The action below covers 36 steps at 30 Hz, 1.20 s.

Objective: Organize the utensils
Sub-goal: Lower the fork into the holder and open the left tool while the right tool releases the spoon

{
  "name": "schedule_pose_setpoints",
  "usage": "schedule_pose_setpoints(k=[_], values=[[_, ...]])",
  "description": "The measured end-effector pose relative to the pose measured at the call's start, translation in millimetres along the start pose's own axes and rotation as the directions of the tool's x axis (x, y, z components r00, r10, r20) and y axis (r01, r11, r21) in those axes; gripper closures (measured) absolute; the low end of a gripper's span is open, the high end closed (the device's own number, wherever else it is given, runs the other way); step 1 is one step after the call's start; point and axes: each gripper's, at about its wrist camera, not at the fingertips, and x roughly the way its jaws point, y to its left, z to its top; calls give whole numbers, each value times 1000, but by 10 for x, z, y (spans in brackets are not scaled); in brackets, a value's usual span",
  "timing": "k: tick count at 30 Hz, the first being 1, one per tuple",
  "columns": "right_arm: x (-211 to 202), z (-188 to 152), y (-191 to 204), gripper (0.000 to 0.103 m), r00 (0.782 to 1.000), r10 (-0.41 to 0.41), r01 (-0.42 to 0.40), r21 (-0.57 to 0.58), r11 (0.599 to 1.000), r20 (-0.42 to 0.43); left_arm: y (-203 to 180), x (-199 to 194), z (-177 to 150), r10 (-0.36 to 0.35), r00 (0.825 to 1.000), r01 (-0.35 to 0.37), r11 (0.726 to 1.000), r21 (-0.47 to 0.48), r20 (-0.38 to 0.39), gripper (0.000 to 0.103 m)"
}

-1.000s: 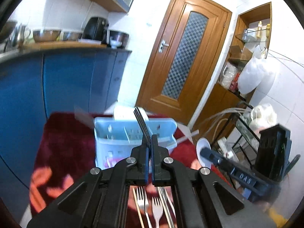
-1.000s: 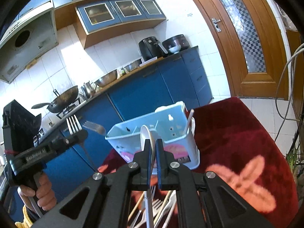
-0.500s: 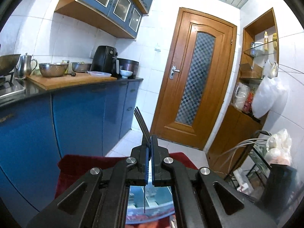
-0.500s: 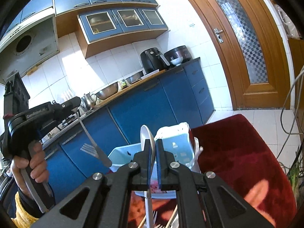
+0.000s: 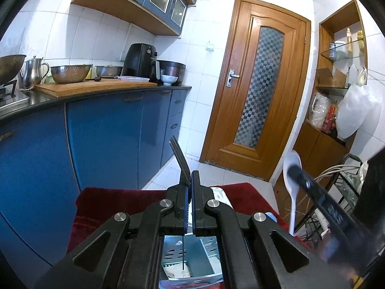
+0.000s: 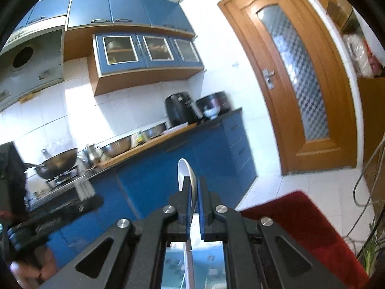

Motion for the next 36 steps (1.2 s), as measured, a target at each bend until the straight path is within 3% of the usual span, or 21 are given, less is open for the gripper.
schedule_pose_setpoints(k=[9, 25, 26, 28, 30, 36], values=[[334, -164, 76, 97, 991, -95, 106, -112, 988, 98, 54, 155, -159, 7, 1000, -7, 1000, 2, -20, 103], [200, -480, 15, 94, 999, -21, 16, -133, 991, -32, 25, 260, -250, 5, 998, -4, 1000, 15, -64, 102], [187, -479, 16, 88, 999, -17, 12, -131, 991, -36, 25, 252, -252, 7, 998, -6, 1000, 14, -68, 100], [148, -450, 14, 76, 999, 1, -6, -122, 992, -41, 11, 232, -256, 1, 997, 0, 1000, 9, -72, 80], [123, -417, 16, 73, 999, 10, -15, -114, 993, -43, -10, 193, -257, -10, 998, 11, 1000, 11, -68, 70], [-28, -278, 22, 72, 998, 37, -41, -80, 996, -49, -137, 46, -249, -6, 998, 9, 999, 49, -58, 70]])
